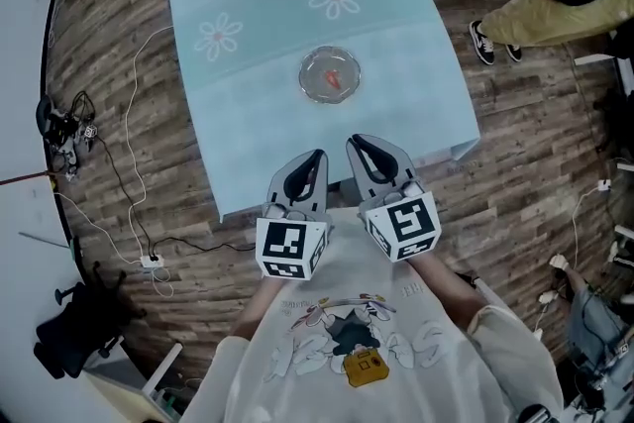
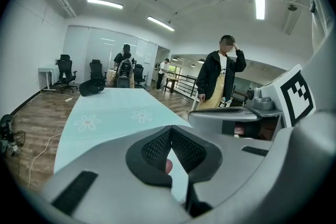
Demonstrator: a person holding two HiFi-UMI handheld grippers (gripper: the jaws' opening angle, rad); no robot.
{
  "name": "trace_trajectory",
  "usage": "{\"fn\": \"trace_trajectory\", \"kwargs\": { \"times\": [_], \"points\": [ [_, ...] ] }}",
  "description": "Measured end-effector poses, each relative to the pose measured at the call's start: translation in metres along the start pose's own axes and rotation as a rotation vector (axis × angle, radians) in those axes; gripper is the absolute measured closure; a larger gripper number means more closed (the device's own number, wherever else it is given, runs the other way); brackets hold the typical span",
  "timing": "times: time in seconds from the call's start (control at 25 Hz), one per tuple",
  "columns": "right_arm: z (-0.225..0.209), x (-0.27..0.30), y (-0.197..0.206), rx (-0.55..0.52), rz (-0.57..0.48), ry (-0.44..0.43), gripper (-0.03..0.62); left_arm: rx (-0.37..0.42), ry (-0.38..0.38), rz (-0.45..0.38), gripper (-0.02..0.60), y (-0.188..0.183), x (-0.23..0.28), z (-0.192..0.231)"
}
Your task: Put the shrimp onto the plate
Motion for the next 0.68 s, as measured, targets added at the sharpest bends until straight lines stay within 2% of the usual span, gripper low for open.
{"fn": "trace_trajectory", "kwargs": {
  "times": [0.24, 0.68],
  "points": [
    [0.024, -0.007, 0.003, 0.028, -0.029, 0.038, 0.553, 0.009, 0.034, -0.013, 0.574, 0.003, -0.021, 0.002],
    [0.052, -0.009, 0.010, 0.011, -0.040, 0.078, 0.553, -0.002, 0.066, -0.018, 0.574, 0.018, -0.050, 0.013]
  ]
}}
Point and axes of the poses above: the fingertips, and each gripper's own axes: x forward along the fingers, z to its left, y out of its underside, the point moved 6 cm from there along -x, backward along the fingers, and after that the axes turned 10 degrees about x, right-handed, at the moved point
